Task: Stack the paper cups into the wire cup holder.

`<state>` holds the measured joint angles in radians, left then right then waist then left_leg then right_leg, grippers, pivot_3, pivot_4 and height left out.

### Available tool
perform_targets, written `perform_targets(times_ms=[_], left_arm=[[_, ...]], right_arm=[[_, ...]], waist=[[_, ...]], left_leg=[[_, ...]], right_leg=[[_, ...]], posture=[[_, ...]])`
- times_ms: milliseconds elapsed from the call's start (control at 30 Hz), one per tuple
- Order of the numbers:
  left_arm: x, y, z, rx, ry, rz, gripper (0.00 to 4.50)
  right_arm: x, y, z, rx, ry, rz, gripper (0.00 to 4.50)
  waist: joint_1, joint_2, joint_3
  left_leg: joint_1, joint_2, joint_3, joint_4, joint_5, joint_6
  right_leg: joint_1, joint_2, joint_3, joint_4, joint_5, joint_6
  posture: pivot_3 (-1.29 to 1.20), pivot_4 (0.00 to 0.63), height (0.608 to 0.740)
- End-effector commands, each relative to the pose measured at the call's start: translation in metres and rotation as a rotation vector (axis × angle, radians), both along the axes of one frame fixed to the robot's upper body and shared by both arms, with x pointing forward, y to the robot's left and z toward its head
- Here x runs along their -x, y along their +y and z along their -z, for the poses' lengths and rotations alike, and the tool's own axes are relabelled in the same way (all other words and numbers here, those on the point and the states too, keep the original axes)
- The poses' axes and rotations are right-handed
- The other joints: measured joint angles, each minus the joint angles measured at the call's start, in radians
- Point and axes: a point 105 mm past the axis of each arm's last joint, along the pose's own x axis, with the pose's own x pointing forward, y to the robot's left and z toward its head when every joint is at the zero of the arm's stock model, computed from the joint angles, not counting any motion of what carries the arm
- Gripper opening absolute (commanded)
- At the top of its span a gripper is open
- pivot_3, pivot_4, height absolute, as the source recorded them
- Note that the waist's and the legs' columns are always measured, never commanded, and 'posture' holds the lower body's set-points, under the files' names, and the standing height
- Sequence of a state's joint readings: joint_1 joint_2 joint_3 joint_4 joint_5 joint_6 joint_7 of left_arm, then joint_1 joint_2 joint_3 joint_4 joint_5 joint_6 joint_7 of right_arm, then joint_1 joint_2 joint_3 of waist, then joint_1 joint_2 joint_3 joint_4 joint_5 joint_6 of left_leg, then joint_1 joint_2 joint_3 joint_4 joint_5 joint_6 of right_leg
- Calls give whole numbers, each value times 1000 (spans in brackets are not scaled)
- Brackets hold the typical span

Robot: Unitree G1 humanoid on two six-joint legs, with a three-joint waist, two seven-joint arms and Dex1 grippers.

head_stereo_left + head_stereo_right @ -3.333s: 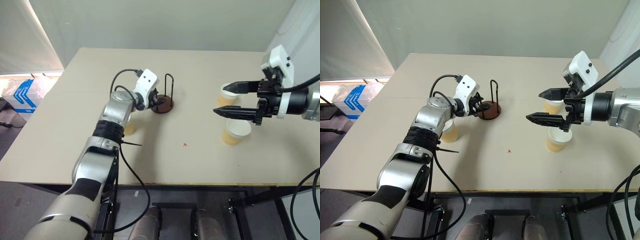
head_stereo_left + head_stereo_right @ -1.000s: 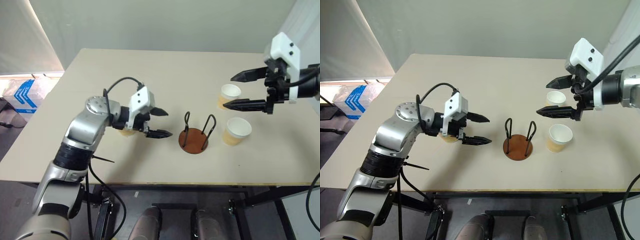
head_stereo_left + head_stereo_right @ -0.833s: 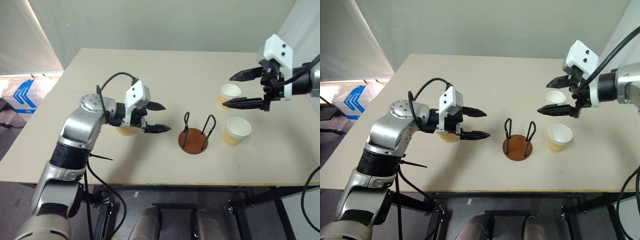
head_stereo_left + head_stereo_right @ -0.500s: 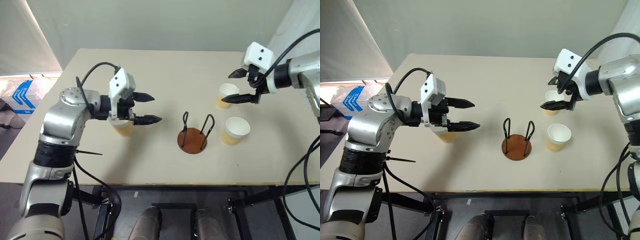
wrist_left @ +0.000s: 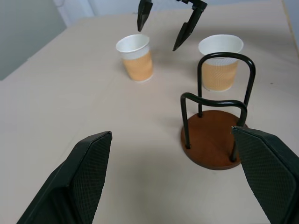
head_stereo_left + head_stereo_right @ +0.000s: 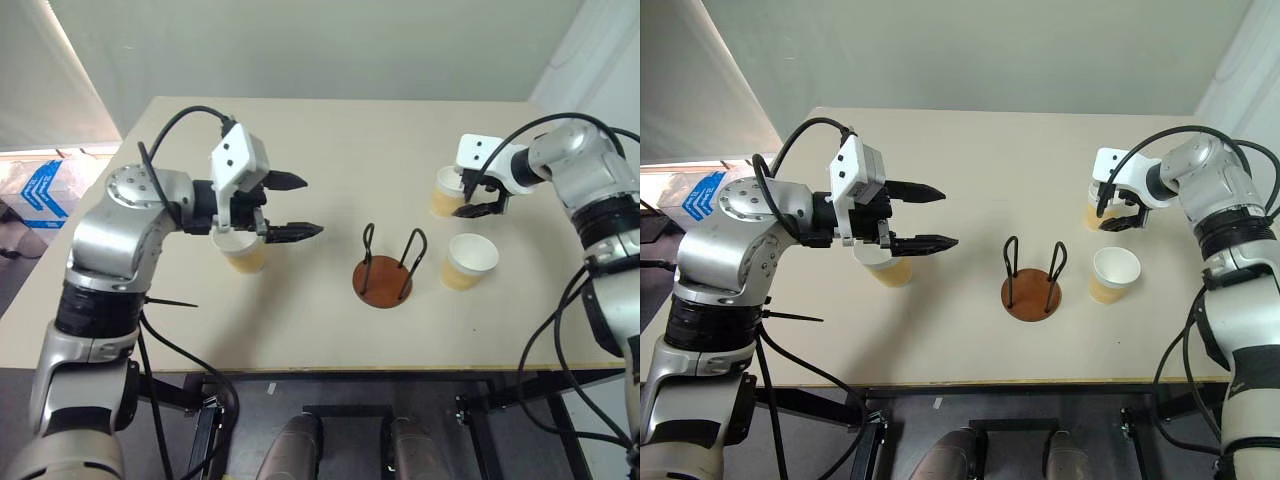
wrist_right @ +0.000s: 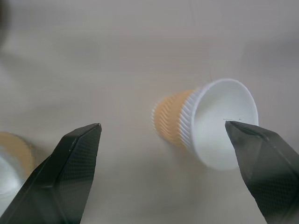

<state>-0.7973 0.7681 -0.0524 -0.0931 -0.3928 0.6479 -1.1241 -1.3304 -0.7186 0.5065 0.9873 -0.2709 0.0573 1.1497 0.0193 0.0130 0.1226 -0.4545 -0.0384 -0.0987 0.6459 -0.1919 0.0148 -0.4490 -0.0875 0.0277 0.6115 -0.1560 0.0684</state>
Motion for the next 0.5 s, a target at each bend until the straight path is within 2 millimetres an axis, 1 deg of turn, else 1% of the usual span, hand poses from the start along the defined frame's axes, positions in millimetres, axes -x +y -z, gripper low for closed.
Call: perform_targets(times_ms=[33,333,400,467,500], left_arm=[[6,2,-12,5,-51,-7,4459],[5,5,-13,-3,-69,-40,4459],[6,5,-13,-4,-68,-43,4459],[6,6,-12,-7,-68,-48,4459],[6,6,-11,-9,-67,-50,4493]], right_arm=[[-8,-1,-13,14,-72,19,4500],[-19,5,-2,41,-104,45,4500],[-21,6,1,43,-108,53,4500],[-22,5,3,44,-114,64,4500],[-23,4,4,48,-117,73,4325]], waist=[[-1,0,0],[0,0,0],[0,0,0],[0,0,0],[0,0,0]], left_leg=[[0,0,0,0,0,0],[0,0,0,0,-3,-4],[0,0,0,0,-7,-11],[0,0,0,0,-7,-11],[0,0,0,0,-7,-11]], right_leg=[[0,0,0,0,0,0],[0,0,0,0,0,-2],[0,0,-1,0,0,-2],[0,0,-1,0,0,-2],[0,0,-1,0,0,-2]], posture=[[0,150,740],[0,150,740],[0,150,740],[0,150,740],[0,150,740]])
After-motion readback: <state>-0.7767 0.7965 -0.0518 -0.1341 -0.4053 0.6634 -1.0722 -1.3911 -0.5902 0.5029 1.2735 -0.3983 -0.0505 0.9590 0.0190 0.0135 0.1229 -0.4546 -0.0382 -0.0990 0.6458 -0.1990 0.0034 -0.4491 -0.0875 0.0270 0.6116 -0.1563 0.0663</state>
